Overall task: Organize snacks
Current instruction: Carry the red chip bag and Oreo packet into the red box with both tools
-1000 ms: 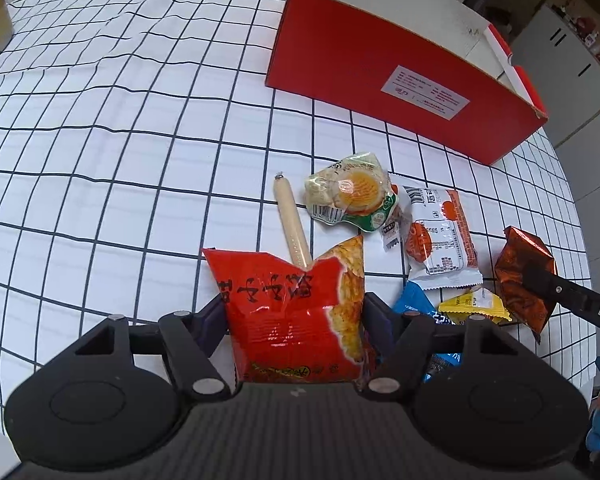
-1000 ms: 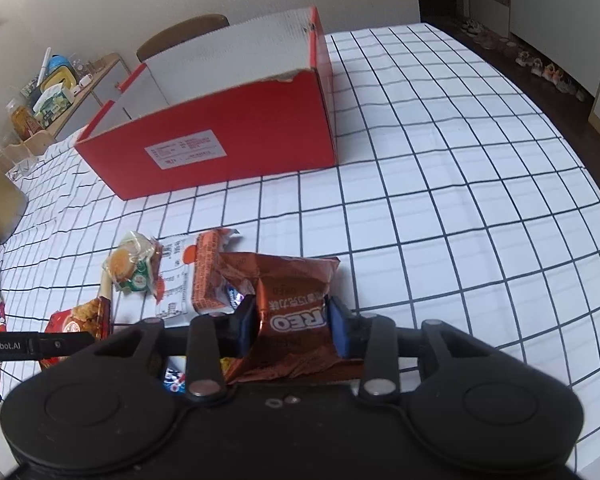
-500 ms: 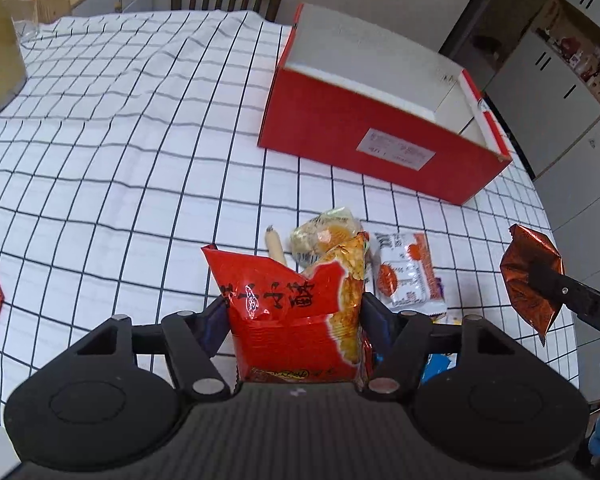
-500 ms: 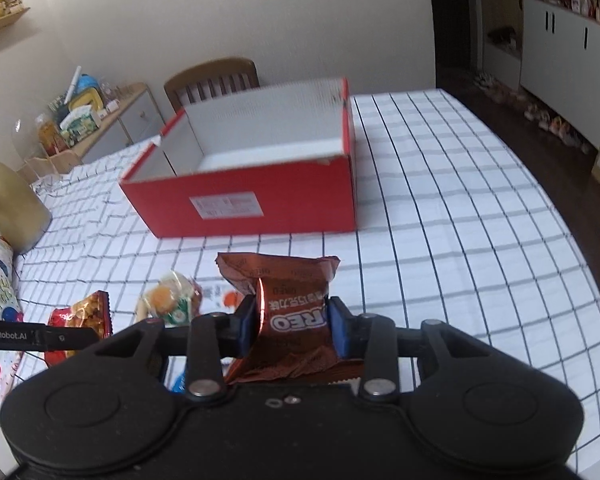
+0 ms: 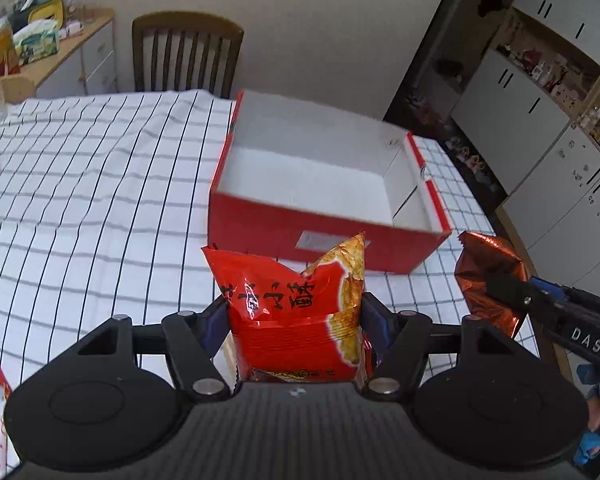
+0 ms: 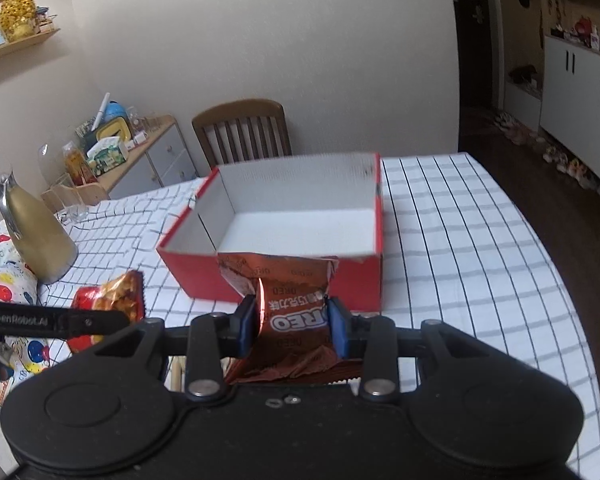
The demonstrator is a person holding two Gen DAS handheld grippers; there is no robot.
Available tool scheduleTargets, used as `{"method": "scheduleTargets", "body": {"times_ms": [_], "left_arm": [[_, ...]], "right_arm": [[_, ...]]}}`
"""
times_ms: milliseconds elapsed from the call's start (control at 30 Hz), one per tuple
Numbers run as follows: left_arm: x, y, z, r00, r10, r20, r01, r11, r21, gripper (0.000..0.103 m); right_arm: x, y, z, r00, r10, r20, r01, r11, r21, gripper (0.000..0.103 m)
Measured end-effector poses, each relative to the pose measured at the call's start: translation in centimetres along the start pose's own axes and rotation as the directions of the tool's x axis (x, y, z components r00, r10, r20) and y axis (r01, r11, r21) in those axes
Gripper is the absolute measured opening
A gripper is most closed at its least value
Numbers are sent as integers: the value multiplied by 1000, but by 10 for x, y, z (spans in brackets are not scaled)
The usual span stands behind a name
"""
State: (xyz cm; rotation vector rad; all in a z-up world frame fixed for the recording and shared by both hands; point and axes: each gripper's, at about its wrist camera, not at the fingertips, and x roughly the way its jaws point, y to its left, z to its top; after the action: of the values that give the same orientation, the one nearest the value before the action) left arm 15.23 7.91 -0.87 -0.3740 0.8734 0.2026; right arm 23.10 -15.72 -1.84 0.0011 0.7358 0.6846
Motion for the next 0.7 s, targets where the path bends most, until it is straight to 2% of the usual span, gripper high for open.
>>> {"method": "scheduleTargets", "body": {"times_ms": [467,700], "left_arm": [[13,-29,74,994,-8,107,3,999,54,68],[34,-44,104,990,34,137,-48,994,94,68]], "right_arm": [[20,3,51,998,-5,70,9,998,-63,37],[43,-1,73,996,-29,87,37,996,-86,37]]}}
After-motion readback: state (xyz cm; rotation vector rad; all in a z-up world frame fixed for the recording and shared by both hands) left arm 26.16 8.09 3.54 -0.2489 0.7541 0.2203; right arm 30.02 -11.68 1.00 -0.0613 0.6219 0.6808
